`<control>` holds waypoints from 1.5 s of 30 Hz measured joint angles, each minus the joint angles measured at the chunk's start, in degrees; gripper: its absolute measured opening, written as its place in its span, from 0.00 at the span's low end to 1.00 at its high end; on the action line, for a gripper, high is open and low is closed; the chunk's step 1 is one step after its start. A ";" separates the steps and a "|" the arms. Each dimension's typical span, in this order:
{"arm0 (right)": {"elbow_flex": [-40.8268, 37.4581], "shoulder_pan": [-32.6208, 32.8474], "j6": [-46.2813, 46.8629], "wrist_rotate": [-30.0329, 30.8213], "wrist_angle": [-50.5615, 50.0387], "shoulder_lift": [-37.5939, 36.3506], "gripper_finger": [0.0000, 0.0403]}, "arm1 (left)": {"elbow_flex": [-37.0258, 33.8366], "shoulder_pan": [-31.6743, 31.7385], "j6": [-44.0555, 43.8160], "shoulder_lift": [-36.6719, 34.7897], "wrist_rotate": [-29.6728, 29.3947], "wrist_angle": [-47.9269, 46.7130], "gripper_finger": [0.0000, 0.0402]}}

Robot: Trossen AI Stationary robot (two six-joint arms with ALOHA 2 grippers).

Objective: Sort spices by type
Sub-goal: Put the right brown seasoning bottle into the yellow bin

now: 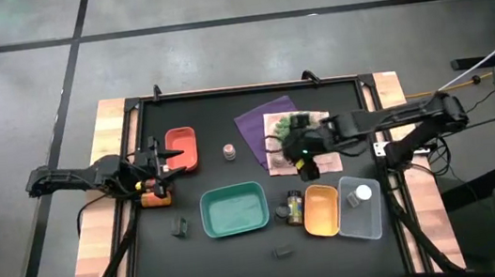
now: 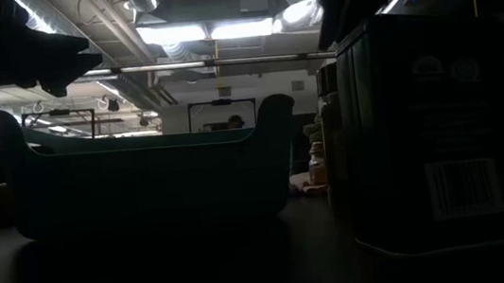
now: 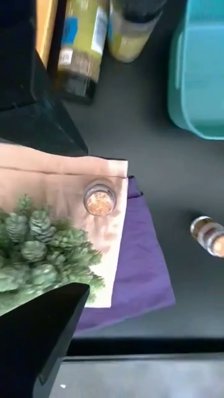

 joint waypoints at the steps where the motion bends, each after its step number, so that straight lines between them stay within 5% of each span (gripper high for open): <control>1: 0.00 -0.64 -1.09 -0.68 0.32 0.93 0.86 | 0.01 0.00 0.03 0.00 0.00 0.02 0.57; 20: -0.02 -9.82 -17.65 -16.01 5.66 14.09 0.86 | 0.01 0.00 0.21 0.00 0.00 -0.40 0.57; 45: 0.02 -13.35 -26.76 -18.96 6.94 21.88 0.86 | 0.01 -0.01 0.07 -0.01 0.00 -1.34 0.57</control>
